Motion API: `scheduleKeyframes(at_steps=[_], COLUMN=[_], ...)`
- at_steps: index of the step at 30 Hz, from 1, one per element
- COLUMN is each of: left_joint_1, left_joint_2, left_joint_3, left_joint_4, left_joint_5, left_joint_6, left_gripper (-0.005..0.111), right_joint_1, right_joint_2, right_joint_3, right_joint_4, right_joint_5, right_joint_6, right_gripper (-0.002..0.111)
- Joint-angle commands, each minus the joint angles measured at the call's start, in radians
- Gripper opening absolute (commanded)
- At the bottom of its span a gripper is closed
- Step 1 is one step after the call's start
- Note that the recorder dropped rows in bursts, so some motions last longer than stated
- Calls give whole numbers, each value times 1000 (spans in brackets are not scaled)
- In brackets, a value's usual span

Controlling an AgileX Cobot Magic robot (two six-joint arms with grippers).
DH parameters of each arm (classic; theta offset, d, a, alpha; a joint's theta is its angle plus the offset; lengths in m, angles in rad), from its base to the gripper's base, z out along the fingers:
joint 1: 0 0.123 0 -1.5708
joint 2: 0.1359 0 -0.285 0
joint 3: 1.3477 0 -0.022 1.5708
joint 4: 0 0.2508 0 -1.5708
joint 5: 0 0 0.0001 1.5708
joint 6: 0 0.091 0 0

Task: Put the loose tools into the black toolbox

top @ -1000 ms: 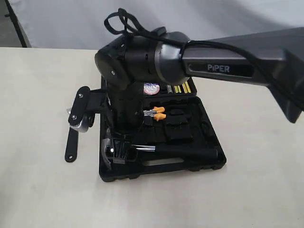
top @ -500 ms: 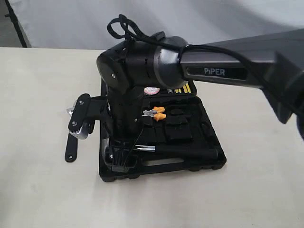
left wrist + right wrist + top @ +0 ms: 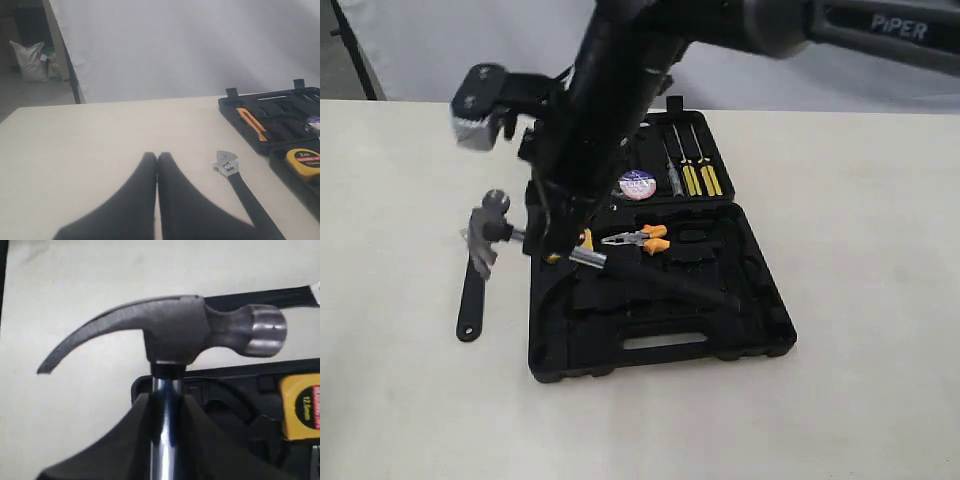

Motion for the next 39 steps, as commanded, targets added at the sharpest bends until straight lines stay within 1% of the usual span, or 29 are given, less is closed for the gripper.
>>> scheduleKeyframes(at_steps=[1, 4, 5, 7, 11, 14, 20, 22, 25, 26, 28, 29, 30, 31, 32, 34, 37, 39], left_joint_1=[3, 3, 3, 3, 3, 3, 3, 3, 3, 3, 3, 3, 3, 3, 3, 3, 3, 3], left_joint_2=[-8, -8, -8, -8, -8, -8, -8, -8, -8, -8, -8, -8, -8, -8, -8, -8, -8, -8], left_joint_3=[9, 9, 9, 9, 9, 9, 9, 9, 9, 9, 9, 9, 9, 9, 9, 9, 9, 9], left_joint_4=[-14, -14, -14, -14, -14, -14, -14, -14, -14, -14, -14, -14, -14, -14, -14, -14, -14, -14], left_joint_5=[-17, -17, -17, -17, -17, -17, -17, -17, -17, -17, -17, -17, -17, -17, -17, -17, -17, -17], left_joint_6=[-10, -10, -10, -10, -10, -10, -10, -10, -10, -10, -10, -10, -10, -10, -10, -10, -10, -10], left_gripper=[1, 1, 1, 1, 1, 1, 1, 1, 1, 1, 1, 1, 1, 1, 1, 1, 1, 1], right_joint_1=[-180, -270, -305, -324, -329, -340, -342, -342, -342, -342, -342, -342, -342, -342, -342, -340, -331, -317], right_joint_2=[57, 116, 139, 164, 205, 234, 236, 236, 236, 236, 236, 236, 234, 232, 230, 225, 197, 170], right_joint_3=[24, 78, 107, 132, 162, 162, 162, 162, 162, 162, 162, 162, 162, 160, 145, 109, 83, 82], right_joint_4=[228, 420, 476, 503, 514, 518, 505, 442, 257, 218, 214, 214, 214, 214, 212, 212, 212, 209], right_joint_5=[10, 10, 10, 10, 10, 10, 9, -35, -80, -82, -85, -87, -89, -89, -86, -50, -48, -66], right_joint_6=[-57, -111, -103, -54, 47, 167, 326, 426, 641, 663, 676, 676, 676, 676, 659, 621, 598, 598], right_gripper=[-1, -1, -1, -1, -1, -1, 0, 0, 0, 0, 1, 3, 15, 23, 38, 57, 66, 67])
